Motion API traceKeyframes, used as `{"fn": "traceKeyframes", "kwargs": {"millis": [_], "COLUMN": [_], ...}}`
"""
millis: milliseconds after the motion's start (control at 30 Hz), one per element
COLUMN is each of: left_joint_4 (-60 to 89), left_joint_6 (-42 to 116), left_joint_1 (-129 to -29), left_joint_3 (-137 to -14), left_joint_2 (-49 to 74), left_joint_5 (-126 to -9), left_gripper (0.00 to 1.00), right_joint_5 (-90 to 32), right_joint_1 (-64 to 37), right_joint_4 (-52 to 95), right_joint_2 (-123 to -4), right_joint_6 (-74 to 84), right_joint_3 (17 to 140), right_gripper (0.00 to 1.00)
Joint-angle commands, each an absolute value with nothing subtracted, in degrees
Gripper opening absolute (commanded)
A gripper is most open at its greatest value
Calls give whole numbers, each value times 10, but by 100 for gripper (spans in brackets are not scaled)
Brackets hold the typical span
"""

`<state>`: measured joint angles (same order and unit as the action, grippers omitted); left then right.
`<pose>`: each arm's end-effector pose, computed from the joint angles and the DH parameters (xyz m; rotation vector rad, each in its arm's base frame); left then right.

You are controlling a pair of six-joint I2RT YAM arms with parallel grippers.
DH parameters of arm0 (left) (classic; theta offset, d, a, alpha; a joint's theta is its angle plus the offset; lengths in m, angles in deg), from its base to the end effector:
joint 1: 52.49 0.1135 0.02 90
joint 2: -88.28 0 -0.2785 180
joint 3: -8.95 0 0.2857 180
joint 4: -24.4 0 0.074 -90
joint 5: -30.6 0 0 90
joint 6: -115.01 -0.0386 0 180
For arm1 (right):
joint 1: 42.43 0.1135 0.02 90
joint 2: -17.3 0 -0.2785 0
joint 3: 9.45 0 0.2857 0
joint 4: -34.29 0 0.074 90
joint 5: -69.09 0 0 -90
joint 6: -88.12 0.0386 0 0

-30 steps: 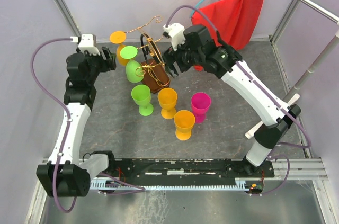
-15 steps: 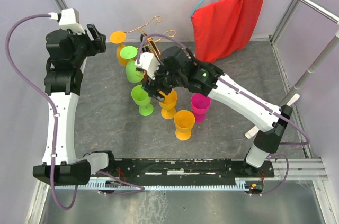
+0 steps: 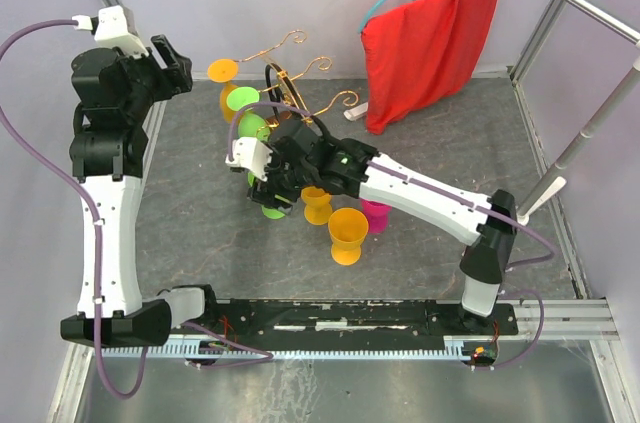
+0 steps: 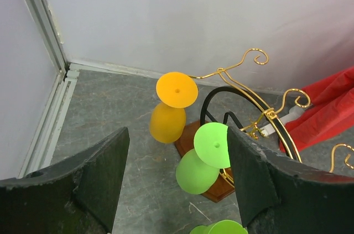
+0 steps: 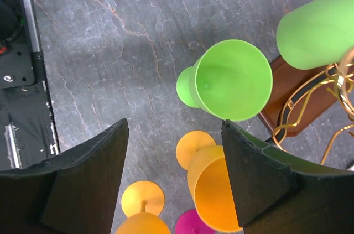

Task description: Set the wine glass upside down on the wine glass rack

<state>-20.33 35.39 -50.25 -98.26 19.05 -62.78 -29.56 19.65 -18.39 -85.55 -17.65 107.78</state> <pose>0.2581 0.0078 0.5365 -0.1417 1.6849 -0.1563 0.2040 0.3974 0.3865 -1.5100 1.7356 0.5979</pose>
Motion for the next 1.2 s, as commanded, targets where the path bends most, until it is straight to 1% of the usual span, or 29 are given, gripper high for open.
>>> {"fn": "traceKeyframes", "kwargs": {"millis": [0,367,533,700,867,1167], "left_joint_4": [-209,-212,-212,-210,-202,-188], "left_joint_6": [376,371,375,377,382,389], "left_joint_1": [-499,-499,-499,-499,-499,-499], "left_joint_3": [-1011,-1013,-1012,-1009,-1007,-992], "left_joint_2": [210,217,212,210,208,211], "left_joint_5": [-620,-612,-612,-612,-617,-615], "left_gripper": [78,78,78,78,79,79], "right_joint_5": [-277,-234,-219,-211,-208,-199], "right_joint_1": [204,213,214,214,214,214], "right_joint_4": [-146,-130,-118,-115,-126,-130], "right_joint_2": [-882,-946,-963,-972,-974,-970], "right_joint_6": [-205,-229,-235,-240,-245,-244], "right_joint_3": [1083,1110,1111,1104,1102,1091], "right_gripper": [76,76,72,63,51,20]}}
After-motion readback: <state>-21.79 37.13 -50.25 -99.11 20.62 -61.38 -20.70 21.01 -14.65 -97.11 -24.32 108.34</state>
